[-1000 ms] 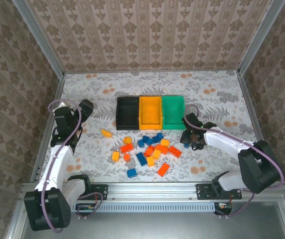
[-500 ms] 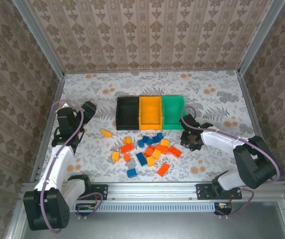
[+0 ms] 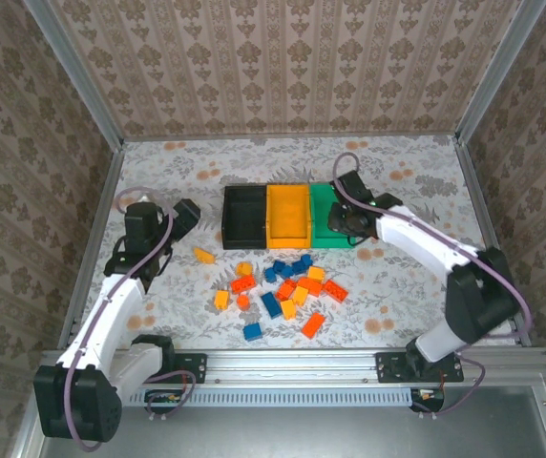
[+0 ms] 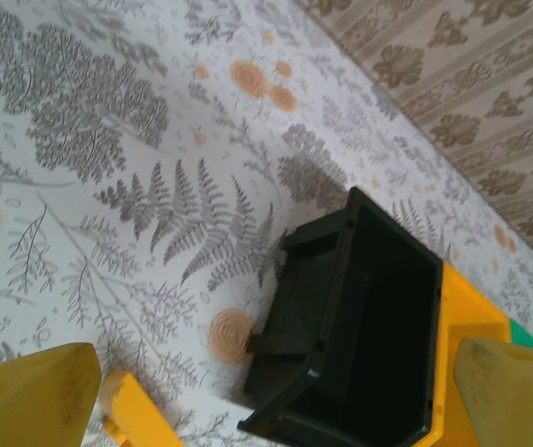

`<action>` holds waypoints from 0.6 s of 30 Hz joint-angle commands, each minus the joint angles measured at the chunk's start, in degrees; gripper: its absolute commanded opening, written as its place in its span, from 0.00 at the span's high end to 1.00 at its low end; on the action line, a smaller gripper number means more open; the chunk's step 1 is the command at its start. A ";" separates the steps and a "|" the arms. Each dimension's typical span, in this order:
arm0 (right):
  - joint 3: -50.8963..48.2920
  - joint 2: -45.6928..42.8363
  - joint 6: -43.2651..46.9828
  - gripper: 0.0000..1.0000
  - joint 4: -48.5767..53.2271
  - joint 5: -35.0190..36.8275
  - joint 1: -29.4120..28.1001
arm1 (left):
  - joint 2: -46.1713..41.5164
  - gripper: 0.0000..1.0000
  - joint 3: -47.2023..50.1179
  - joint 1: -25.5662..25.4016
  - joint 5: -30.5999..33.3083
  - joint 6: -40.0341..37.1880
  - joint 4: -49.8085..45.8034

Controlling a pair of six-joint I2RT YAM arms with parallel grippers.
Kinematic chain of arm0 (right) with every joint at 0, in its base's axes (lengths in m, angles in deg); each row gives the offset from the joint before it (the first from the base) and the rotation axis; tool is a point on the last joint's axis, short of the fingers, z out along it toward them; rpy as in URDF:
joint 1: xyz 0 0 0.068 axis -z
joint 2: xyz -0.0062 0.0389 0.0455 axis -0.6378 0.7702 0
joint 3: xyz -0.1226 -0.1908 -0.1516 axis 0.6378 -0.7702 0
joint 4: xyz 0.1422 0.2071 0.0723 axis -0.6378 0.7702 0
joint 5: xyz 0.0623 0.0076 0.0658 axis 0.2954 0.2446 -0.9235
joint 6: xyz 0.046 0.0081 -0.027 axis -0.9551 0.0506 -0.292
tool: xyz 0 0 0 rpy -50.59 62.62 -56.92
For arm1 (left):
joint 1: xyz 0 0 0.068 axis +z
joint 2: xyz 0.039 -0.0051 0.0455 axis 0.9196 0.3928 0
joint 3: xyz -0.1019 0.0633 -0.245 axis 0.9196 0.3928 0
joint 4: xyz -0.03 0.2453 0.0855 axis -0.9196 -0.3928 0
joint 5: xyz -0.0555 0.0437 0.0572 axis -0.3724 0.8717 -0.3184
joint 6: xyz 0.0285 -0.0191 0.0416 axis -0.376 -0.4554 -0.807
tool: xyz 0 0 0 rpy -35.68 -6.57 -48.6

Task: Sort the legos into containers by color

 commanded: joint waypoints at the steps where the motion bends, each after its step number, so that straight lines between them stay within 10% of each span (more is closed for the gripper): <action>1: 5.91 6.62 3.07 0.74 2.35 4.56 0.64 | -0.31 0.02 -1.00 -0.29 -1.09 -2.11 -5.16; 18: 12.97 9.67 2.48 0.30 2.58 3.25 0.53 | 3.75 0.12 1.00 -1.41 0.60 -0.68 -10.49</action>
